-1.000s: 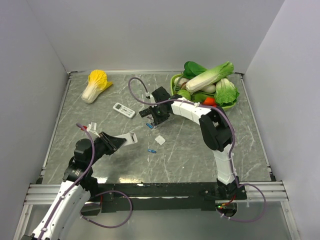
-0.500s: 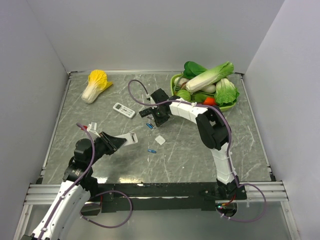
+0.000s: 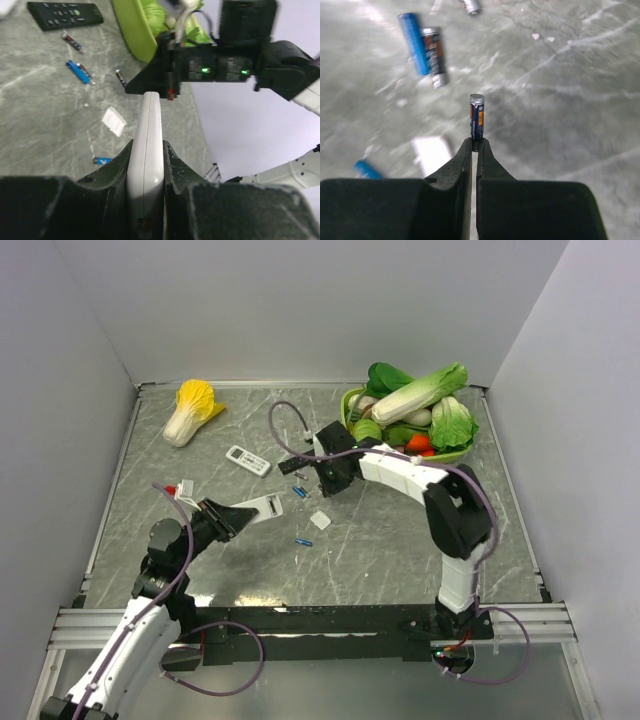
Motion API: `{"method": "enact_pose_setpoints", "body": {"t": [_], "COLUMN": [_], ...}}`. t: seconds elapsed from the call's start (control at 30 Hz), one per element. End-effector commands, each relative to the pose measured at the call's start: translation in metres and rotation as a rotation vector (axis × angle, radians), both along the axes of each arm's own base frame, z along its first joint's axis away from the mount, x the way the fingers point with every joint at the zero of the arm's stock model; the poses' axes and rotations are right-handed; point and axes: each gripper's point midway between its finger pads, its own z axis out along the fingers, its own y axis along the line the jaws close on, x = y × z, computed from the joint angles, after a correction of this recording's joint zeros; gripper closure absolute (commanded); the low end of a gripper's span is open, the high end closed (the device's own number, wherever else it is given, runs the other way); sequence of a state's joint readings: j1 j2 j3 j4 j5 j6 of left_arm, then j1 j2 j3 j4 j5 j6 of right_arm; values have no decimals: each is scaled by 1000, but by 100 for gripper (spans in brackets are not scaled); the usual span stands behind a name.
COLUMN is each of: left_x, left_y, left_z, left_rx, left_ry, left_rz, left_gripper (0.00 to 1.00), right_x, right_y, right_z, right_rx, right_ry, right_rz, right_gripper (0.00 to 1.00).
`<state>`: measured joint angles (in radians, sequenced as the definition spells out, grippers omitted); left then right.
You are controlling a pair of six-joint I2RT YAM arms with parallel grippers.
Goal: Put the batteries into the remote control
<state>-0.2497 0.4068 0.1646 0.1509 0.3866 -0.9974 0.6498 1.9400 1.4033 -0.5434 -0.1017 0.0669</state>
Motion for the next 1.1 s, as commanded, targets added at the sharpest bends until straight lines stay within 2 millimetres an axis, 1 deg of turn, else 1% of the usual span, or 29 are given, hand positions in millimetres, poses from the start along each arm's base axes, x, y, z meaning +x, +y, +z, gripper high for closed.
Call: {"method": "enact_pose_setpoints", "body": {"t": [0.0,0.03,0.07,0.1,0.13,0.17,0.2,0.27,0.3,0.4,0.43,0.5,0.6,0.73,1.07], "left_x": [-1,1,1,0,2,2,3,3,3,3,3,4,4,4,1], "left_y": [-10,-12,-14,-15,-16,-17,-18,-20,-21,-23,-23,-24,-24,-24,-25], "left_z": [41,36,37,45,42,44,47,48,50,50,53,53,57,60,56], "left_rx": [-110,-112,-117,-131,-131,-134,-138,-140,-148,-174,-182,-187,-196,-204,-273], "left_ry": [-159,-145,-149,-185,-175,-185,-197,-203,-214,-207,-221,-218,-235,-232,-158], "left_rz": [-64,-72,-84,-92,-98,-103,-110,-121,-130,-143,-144,-146,-144,-141,-132], "left_gripper": [99,99,99,99,99,99,99,99,99,99,99,99,99,99,99], "right_x": [-9,-15,-20,-26,-33,-40,-47,-63,-69,-89,-94,-103,-111,-116,-117], "right_y": [15,19,20,20,24,27,28,36,37,46,47,53,57,64,76], "right_z": [86,104,112,127,135,142,155,165,174,183,185,190,191,193,200], "right_rx": [200,253,278,310,350,371,406,445,464,506,512,524,522,520,500], "right_ry": [-103,-111,-111,-124,-111,-107,-117,-89,-93,-35,-16,5,38,59,67], "right_rz": [14,23,26,32,35,47,56,69,71,71,74,78,69,74,72], "right_gripper": [100,100,100,100,100,100,100,100,100,100,100,100,100,100,100]}}
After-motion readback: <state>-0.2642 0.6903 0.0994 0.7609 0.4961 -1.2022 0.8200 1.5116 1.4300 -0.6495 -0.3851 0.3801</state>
